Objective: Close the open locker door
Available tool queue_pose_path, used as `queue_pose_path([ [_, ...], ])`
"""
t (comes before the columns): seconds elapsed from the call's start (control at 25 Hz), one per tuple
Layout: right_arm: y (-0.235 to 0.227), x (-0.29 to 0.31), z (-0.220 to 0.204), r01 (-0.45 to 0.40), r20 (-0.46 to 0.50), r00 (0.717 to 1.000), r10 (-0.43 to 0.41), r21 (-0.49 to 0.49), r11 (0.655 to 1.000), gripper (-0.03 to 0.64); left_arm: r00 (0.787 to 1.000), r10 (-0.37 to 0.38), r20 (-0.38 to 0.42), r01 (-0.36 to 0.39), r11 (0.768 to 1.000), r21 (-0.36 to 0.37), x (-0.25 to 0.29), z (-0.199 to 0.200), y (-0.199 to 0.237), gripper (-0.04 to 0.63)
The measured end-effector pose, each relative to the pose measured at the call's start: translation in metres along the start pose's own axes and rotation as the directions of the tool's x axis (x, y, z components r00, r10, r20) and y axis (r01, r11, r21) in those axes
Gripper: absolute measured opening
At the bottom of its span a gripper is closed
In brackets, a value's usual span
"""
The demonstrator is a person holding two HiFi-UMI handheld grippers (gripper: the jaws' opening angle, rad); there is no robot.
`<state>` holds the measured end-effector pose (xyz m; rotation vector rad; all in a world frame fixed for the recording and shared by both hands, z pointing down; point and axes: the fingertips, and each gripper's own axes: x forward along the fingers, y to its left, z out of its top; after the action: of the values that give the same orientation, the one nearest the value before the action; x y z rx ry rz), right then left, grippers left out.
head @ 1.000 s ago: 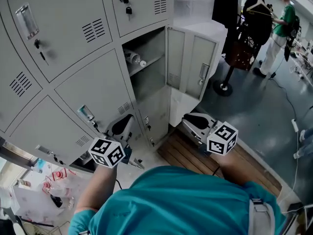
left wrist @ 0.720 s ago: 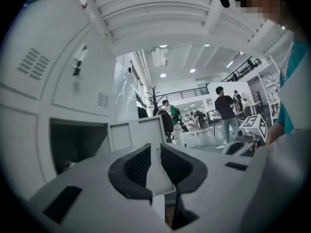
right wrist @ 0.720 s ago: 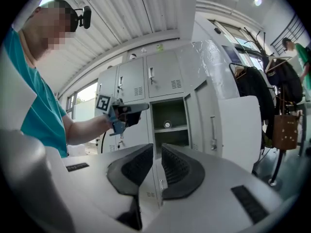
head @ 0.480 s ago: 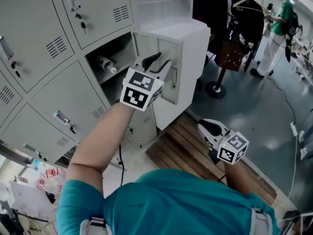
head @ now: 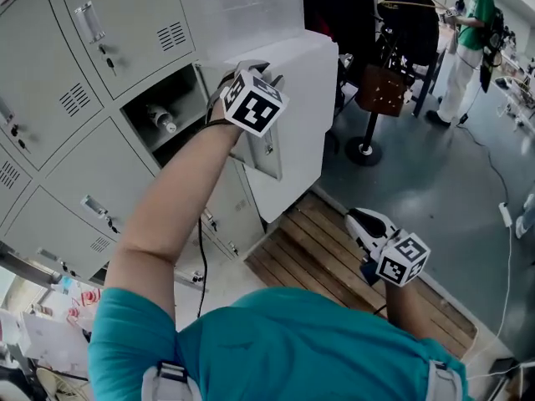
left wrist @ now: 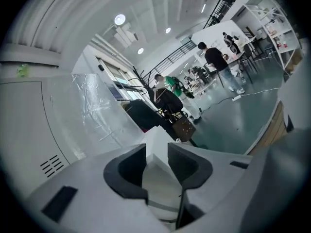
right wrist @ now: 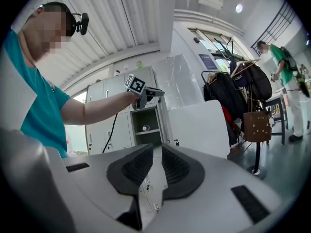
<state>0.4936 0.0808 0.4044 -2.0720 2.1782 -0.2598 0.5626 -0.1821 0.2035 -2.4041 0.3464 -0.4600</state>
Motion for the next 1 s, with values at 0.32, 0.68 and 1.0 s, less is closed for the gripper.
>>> queue_pose_path([
  [0.32, -0.007, -0.009, -0.002, -0.011, 0.010, 1.000, 0.011, 0.008, 1.000, 0.038, 0.990, 0.111, -0.090, -0.101, 0.989, 0.113, 0.006, -0.012, 0.008, 0.110],
  [0.68, 0.008, 0.015, 0.000, -0.063, -0.005, 0.998, 0.063, -0.008, 0.998, 0.038, 0.992, 0.103, -0.072, -0.092, 0.984, 0.151, -0.039, -0.025, 0.006, 0.109],
  [1.0, 0.039, 0.057, -0.003, -0.126, -0.034, 0.992, 0.125, -0.023, 0.992, 0.038, 0.991, 0.121, -0.050, -0.110, 0.977, 0.182, -0.103, -0.059, 0.020, 0.109],
])
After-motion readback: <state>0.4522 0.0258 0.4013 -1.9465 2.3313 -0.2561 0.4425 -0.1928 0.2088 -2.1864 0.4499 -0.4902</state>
